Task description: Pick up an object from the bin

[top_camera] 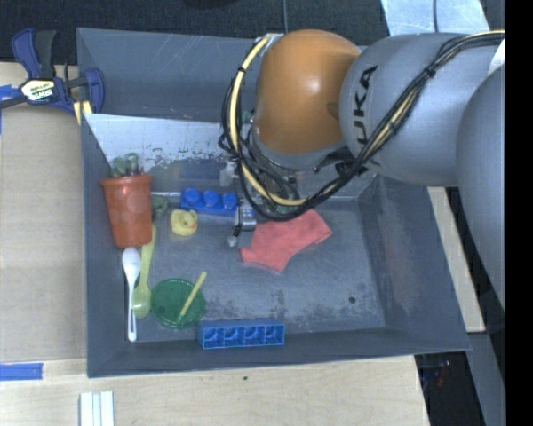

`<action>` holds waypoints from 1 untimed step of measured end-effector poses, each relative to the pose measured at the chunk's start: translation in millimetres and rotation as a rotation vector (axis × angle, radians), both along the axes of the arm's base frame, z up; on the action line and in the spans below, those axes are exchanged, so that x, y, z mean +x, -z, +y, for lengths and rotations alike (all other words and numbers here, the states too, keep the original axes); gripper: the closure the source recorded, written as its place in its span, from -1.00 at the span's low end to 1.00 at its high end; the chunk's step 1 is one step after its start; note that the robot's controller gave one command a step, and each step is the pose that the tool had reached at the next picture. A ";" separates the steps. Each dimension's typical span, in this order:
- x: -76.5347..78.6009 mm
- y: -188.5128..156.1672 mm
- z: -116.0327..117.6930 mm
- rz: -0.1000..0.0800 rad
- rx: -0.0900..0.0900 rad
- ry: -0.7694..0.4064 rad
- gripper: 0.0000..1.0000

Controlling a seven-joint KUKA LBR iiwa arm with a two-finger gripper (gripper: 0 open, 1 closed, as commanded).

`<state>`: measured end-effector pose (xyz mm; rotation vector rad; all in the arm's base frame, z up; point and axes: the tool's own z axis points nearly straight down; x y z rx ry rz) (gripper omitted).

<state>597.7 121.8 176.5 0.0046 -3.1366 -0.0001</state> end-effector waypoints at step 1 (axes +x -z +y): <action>1.9 -4.6 -0.5 -0.008 0.001 0.002 -1.00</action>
Offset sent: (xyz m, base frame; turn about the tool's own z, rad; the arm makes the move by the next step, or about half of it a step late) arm -0.0155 -0.0317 0.0054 0.0768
